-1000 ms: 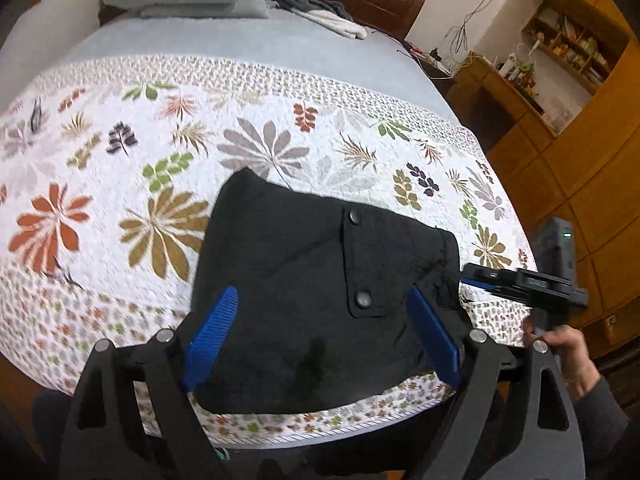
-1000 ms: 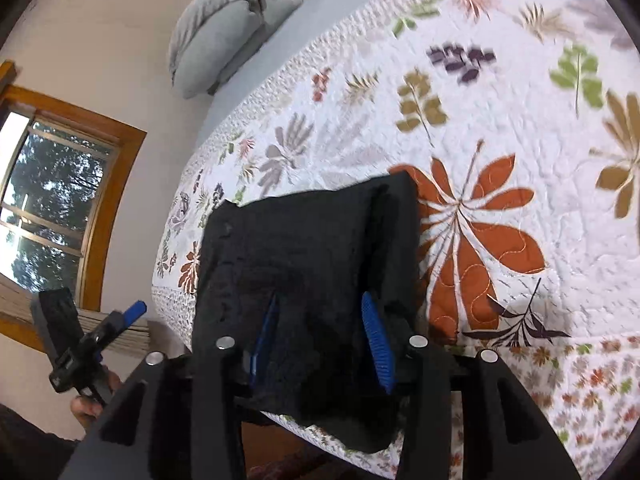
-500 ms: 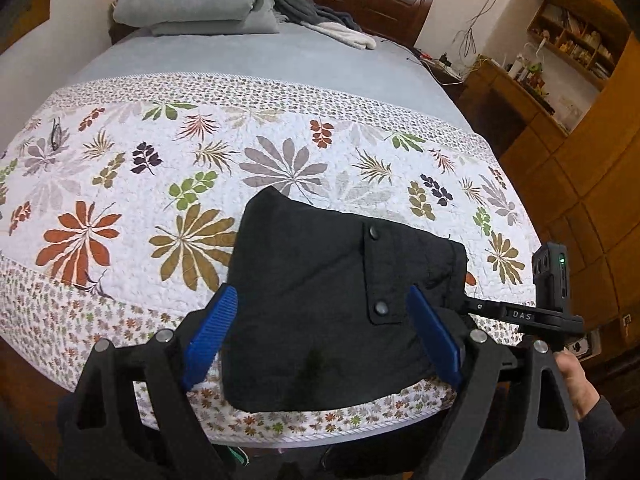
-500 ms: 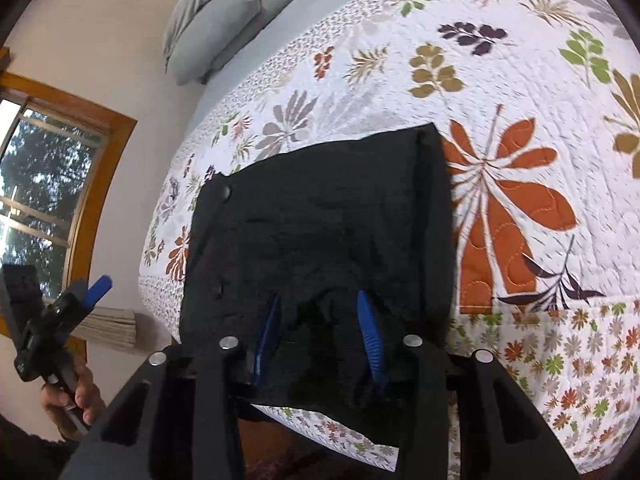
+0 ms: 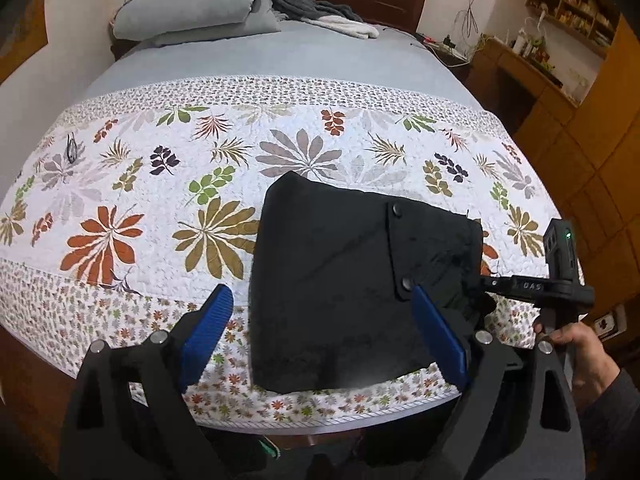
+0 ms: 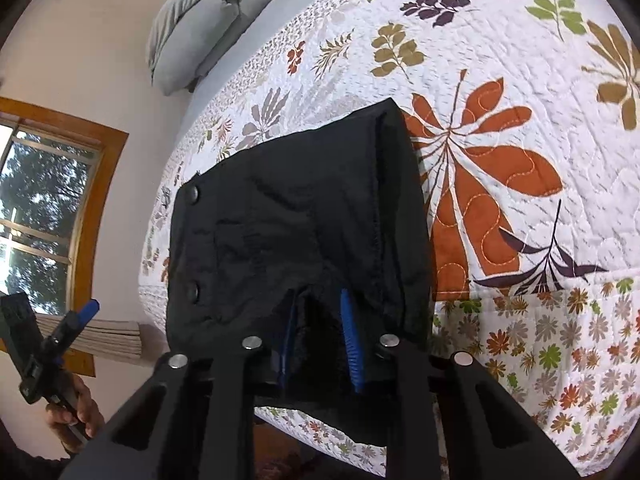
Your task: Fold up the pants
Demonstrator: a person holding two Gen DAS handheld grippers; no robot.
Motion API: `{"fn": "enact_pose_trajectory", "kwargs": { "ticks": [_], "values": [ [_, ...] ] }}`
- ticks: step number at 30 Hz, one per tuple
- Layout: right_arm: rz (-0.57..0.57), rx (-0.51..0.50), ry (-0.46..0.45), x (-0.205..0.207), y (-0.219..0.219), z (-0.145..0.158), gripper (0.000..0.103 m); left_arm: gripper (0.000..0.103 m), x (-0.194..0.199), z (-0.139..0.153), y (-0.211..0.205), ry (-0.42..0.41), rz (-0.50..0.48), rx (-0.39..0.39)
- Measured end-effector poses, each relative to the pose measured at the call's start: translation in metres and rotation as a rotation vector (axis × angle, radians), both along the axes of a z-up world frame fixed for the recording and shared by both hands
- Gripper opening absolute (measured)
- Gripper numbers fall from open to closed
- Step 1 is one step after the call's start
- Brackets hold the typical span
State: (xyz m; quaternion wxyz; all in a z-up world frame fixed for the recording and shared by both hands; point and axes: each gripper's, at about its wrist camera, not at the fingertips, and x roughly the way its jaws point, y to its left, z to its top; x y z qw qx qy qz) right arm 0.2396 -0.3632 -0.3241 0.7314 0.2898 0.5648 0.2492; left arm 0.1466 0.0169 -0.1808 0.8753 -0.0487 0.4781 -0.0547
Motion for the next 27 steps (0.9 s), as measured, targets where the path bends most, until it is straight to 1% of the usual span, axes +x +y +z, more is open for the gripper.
{"fn": "enact_pose_trajectory", "kwargs": {
  "ticks": [2, 4, 6, 7, 8, 9, 10, 11, 13, 15, 17, 19, 20, 23, 24, 26, 27],
  "values": [
    [-0.011, 0.033, 0.009, -0.002, -0.005, -0.002, 0.023, 0.091, 0.003, -0.002, -0.001, 0.007, -0.008, 0.017],
    [-0.023, 0.083, 0.017, -0.005, -0.011, -0.002, 0.028, 0.091, 0.008, -0.007, -0.003, 0.021, -0.018, 0.035],
    [-0.019, 0.102, 0.01, -0.008, -0.013, 0.001, 0.039, 0.092, 0.014, -0.014, -0.005, 0.039, -0.028, 0.056],
    [-0.009, 0.105, 0.003, -0.01, -0.014, 0.005, 0.042, 0.092, 0.018, -0.018, -0.005, 0.048, -0.031, 0.061],
    [-0.003, 0.101, 0.0, -0.01, -0.014, 0.008, 0.048, 0.093, 0.023, -0.024, -0.004, 0.064, -0.037, 0.057],
    [0.002, 0.094, -0.003, -0.011, -0.015, 0.011, 0.06, 0.093, 0.028, -0.029, -0.003, 0.08, -0.041, 0.042],
    [0.002, 0.068, -0.003, -0.012, -0.017, 0.014, 0.068, 0.093, 0.031, -0.033, -0.001, 0.092, -0.044, 0.026],
    [0.003, 0.054, -0.005, -0.012, -0.02, 0.016, 0.074, 0.093, 0.036, -0.038, 0.002, 0.107, -0.048, 0.004],
    [0.0, 0.052, -0.001, -0.012, -0.026, 0.016, 0.074, 0.093, 0.045, -0.05, 0.013, 0.142, -0.052, -0.063],
    [-0.017, 0.049, 0.005, -0.013, -0.037, 0.016, 0.077, 0.093, 0.055, -0.063, 0.031, 0.182, -0.032, -0.163],
    [-0.035, 0.042, 0.005, -0.012, -0.044, 0.015, 0.078, 0.093, 0.065, -0.076, 0.053, 0.22, 0.001, -0.271],
    [-0.069, 0.039, -0.015, -0.012, -0.053, 0.017, 0.078, 0.093, 0.07, -0.082, 0.07, 0.232, 0.033, -0.324],
    [-0.073, 0.053, -0.026, -0.011, -0.055, 0.019, 0.078, 0.093, 0.073, -0.084, 0.077, 0.228, 0.044, -0.341],
    [-0.084, 0.148, -0.073, 0.002, -0.051, 0.031, 0.077, 0.094, 0.08, -0.093, 0.094, 0.225, 0.049, -0.428],
    [-0.088, 0.186, -0.092, 0.011, -0.049, 0.034, 0.077, 0.094, 0.084, -0.099, 0.098, 0.24, 0.054, -0.474],
    [-0.083, 0.252, -0.107, 0.03, -0.041, 0.036, 0.078, 0.094, 0.089, -0.111, 0.102, 0.266, 0.062, -0.533],
    [-0.077, 0.265, -0.108, 0.036, -0.034, 0.035, 0.077, 0.094, 0.092, -0.119, 0.103, 0.284, 0.066, -0.557]
  ]
}}
